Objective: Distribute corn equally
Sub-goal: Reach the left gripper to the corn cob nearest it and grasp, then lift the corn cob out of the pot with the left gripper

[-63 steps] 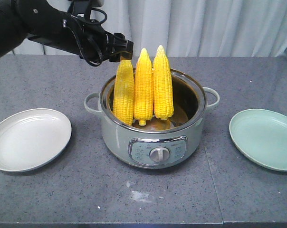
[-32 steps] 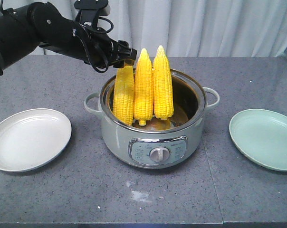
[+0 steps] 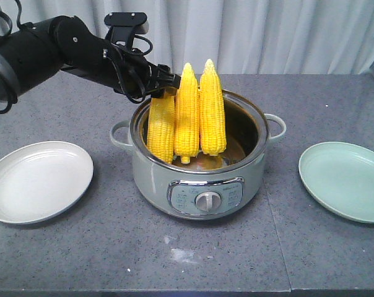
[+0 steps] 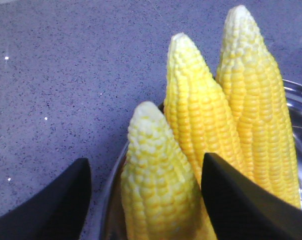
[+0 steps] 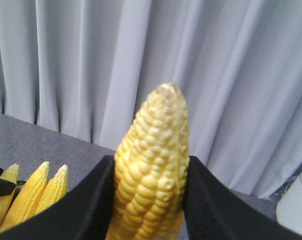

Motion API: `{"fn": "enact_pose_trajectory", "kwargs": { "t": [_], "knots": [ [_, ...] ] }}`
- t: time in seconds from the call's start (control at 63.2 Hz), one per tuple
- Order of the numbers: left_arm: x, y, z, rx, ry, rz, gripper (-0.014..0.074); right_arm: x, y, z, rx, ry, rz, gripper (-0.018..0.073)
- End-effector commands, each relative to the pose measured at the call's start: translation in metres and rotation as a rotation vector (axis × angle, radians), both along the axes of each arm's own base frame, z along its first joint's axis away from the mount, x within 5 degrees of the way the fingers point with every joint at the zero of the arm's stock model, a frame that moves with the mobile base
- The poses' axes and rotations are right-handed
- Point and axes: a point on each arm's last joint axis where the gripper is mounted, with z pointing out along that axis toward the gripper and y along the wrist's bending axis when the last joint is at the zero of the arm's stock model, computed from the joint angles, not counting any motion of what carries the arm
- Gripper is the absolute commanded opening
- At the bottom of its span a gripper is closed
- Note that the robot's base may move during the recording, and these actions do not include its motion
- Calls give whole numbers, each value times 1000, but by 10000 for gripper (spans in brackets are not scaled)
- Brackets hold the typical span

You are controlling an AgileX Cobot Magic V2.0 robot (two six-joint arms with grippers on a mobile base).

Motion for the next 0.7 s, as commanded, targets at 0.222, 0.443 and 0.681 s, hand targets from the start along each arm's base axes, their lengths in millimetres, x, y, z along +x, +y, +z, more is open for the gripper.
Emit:
{"fn": "enact_pose_trajectory", "kwargs": {
  "t": [0.222, 0.443, 0.681],
  "knots": [
    [-7, 0, 35, -77, -101, 15, 438, -12, -1, 17, 10, -118, -15, -6],
    [-7, -1, 36, -99, -93, 14, 246, -12, -1, 17, 10, -118, -15, -6],
    [-9, -2, 36, -101, -79, 9, 1, -12, -1, 17, 10, -117, -15, -6]
  ]
}}
